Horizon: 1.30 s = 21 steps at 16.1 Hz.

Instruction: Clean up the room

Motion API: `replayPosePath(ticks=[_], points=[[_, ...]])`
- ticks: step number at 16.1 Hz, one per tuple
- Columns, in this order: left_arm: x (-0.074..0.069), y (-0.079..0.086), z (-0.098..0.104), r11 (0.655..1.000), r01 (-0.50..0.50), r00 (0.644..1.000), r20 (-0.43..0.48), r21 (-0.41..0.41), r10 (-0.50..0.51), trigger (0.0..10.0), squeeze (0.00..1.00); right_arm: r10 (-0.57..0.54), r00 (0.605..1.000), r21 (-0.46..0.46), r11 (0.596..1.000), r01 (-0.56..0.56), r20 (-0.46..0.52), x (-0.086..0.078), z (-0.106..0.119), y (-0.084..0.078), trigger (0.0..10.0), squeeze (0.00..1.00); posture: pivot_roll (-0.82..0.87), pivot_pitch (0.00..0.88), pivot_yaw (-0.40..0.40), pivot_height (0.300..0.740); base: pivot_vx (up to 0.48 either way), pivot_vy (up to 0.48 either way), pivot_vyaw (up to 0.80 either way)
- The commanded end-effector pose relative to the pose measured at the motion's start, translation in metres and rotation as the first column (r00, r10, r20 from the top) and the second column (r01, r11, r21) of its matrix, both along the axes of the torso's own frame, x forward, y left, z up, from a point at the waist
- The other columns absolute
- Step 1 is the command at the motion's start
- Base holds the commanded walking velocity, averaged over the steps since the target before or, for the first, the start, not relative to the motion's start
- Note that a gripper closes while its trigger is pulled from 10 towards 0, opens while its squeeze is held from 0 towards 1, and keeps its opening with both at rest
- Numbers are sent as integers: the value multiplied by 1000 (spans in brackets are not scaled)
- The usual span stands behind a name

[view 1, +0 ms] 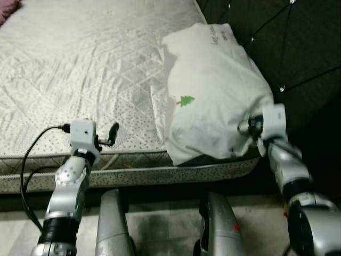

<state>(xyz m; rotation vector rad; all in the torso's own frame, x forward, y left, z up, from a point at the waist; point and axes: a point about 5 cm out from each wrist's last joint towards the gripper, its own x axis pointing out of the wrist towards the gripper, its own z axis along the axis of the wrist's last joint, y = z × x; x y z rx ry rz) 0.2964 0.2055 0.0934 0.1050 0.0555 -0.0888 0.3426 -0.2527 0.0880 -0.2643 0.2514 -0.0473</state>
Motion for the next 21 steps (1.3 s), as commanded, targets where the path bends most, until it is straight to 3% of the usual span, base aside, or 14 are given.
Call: replayPosePath(ticks=[1,4,6,7,8,10,12,13,14,15,16,18,20,21], points=[[-10,3,-6,1000,-15,1000,-6,-6,15,10000,0,1,1000,30,1000,0,-14,-8,-9,1,10000,1000,2,0,-20,529,0,0,0],[-19,4,-11,1000,-24,1000,-18,-14,24,10000,0,-152,986,66,987,147,67,-24,-13,-11,10000,1000,21,0,-42,529,0,0,0],[-22,7,-6,999,-43,999,0,-10,43,10000,0,-241,947,116,969,220,214,-28,7,-12,10000,1000,23,10,-56,529,0,0,0],[-23,11,-5,998,-57,998,9,-2,57,10000,0,-273,906,156,960,234,323,-26,26,-9,10000,1000,22,17,-63,529,0,0,0],[-23,14,-5,997,-81,997,16,3,81,10000,0,-273,866,158,961,227,419,-20,49,-3,10000,1000,28,18,-64,529,0,0,0],[-24,15,-2,996,-92,995,23,0,92,10000,0,-230,835,162,972,171,500,-11,72,9,10000,1000,33,22,-60,529,0,0,0],[-27,11,-4,997,-70,997,12,10,70,10000,0,-45,848,98,995,-8,529,-2,80,48,10000,1000,23,44,-52,529,0,0,0],[-28,10,-5,998,-68,998,9,10,68,10000,0,-1,858,93,994,-55,514,0,76,61,10000,1000,19,49,-49,529,0,0,0],[-28,6,-7,999,-54,999,2,10,54,10000,0,97,886,74,987,-146,454,6,62,92,10000,1000,15,52,-46,529,0,0,0],[-27,2,-8,999,-42,999,0,9,42,10000,0,115,926,122,978,-169,359,12,45,113,10000,1000,19,54,-47,529,0,0,0],[-27,0,-7,999,-38,999,2,8,38,10000,0,111,950,156,974,-162,293,14,34,120,10000,1000,25,55,-49,529,0,0,0],[-25,-1,-4,999,-45,999,12,9,45,10000,0,59,997,343,936,-71,46,12,-1,139,10000,1000,50,58,-56,529,0,0,0],[-26,1,-4,998,-54,998,11,12,54,10000,0,54,997,375,927,-31,-52,6,-16,141,10000,1000,51,62,-61,529,0,0,0],[-27,1,-5,998,-55,998,8,12,55,10000,0,39,998,380,925,-20,-43,6,-16,136,10000,1000,49,64,-62,529,0,0,0]])
